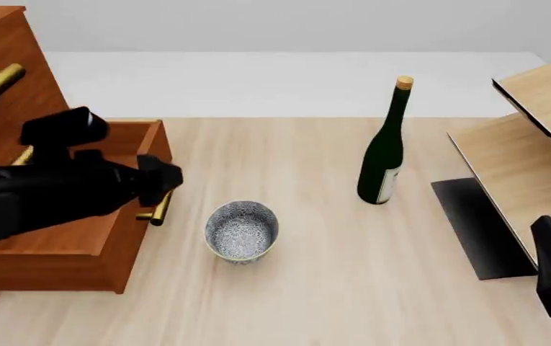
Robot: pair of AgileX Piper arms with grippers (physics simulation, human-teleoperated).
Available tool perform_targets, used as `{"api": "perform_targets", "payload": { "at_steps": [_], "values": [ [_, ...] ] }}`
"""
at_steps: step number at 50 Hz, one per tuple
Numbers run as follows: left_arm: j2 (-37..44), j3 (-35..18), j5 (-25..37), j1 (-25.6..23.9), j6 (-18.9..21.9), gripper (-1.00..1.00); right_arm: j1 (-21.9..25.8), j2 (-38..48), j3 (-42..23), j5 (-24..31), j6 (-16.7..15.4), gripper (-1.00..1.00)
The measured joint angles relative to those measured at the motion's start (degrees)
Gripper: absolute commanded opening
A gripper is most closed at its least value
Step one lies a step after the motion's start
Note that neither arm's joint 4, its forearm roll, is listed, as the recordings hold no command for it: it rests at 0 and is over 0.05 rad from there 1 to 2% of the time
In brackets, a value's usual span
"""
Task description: Close the bottom drawer of the cabinet and open the top drawer.
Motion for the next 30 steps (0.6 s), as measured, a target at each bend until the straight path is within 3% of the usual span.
{"api": "perform_targets", "payload": {
  "at_steps": [12,30],
  "values": [
    [2.73,-0.82,2.57,-0.71,-2.22,1.00,-0.01,0.14,-0.10,-0.03,0.42,1.00],
    [7.53,2.71,0.40,-2.81,-8.63,1.00,-0.06,0.52,-0.15,-0.35,0.67,1.00]
  ]
}}
